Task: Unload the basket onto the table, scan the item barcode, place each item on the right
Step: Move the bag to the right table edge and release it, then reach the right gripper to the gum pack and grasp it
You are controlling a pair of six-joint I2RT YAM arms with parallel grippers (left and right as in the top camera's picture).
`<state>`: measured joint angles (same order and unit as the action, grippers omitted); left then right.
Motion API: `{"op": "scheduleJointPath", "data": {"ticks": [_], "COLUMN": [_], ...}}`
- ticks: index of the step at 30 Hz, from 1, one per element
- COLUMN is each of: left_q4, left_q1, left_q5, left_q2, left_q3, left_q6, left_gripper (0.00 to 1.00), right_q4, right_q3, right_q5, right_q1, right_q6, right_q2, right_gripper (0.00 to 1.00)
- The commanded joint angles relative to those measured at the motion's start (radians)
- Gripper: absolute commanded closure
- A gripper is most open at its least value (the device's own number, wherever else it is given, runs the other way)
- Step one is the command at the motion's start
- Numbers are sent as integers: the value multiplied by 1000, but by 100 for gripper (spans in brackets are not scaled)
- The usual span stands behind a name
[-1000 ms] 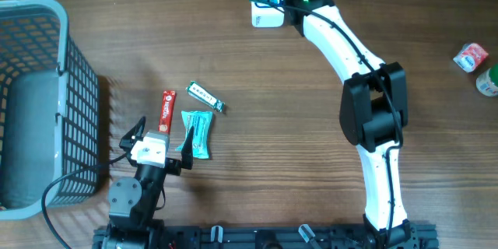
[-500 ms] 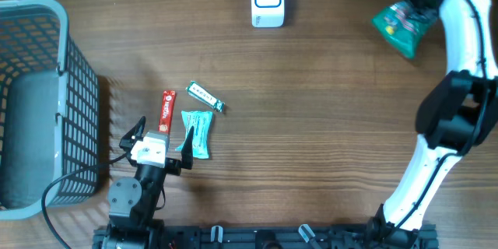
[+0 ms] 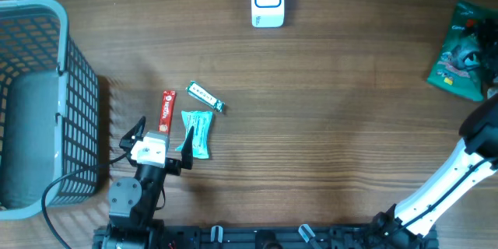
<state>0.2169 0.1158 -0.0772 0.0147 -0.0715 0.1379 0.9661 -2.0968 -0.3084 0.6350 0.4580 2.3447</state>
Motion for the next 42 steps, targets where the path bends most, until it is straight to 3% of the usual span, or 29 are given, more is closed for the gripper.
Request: {"op": "scheduleJointPath", "data": {"ticks": [1,6,10,12,17,20,28,31,34,38,42], "left_q4": [-4,-3,-3,-3,-3,-4,-3,-4,-4,-4,-4], "left_q1": [0,0,0,0,0,0,0,0,0,0,0], "left_q5": [-8,-8,-8,-8,-8,-8,-8,-8,-8,-8,-8], "left_q2": [-5,-5,-5,-5,-5,-5,-5,-5,-5,-5,-4], "left_q3": [6,6,6,6,6,6,6,6,6,6,6], "left_q6": [12,12,12,12,12,12,12,12,12,12,12], "left_gripper": [0,0,0,0,0,0,1,0,0,0,0], "right_q4": [48,266,277,192,-93,-251,-399,-407,-377,-271,-61], "right_q3": [-26,-26,33,109,312,380,381,381,381,360,267], "right_q5": [-119,-193,-198,-145,-123,60,130,196,260,161,-69], "right_q1": [-106,-383,-681,-864,-1158,-1296,-1418,-1417,-1417,-1403,-1324], "right_q6": [-9,11,-146,-170,-244,-242,-245,-195,-162,-113,-114], "right_q2": [-221,-340,-334,-333,-304,-250,-66,-21,7,-22,-86], "right_gripper": [0,0,0,0,0,0,2,18,55,61,72]}}
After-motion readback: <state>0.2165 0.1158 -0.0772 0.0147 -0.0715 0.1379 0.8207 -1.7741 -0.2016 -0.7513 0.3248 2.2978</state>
